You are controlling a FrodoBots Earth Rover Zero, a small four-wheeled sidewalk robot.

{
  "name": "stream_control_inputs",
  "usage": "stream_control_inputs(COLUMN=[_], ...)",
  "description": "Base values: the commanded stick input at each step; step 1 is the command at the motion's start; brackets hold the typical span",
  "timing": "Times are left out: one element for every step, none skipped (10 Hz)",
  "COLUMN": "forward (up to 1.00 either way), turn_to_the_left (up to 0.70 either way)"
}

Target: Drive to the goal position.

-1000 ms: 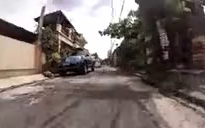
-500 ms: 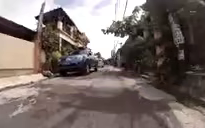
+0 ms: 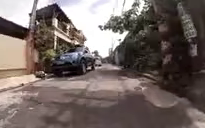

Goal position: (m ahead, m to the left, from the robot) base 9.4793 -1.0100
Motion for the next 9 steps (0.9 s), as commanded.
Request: stream_control_inputs(forward=[0.85, 0.82, 0.7, 0.7, 0.7, 0.7, 0.7, 0.7, 0.7], turn_to_the_left=[0.0, 0.0, 0.0, 0.0, 0.0, 0.0, 0.0, 0.0, 0.0])
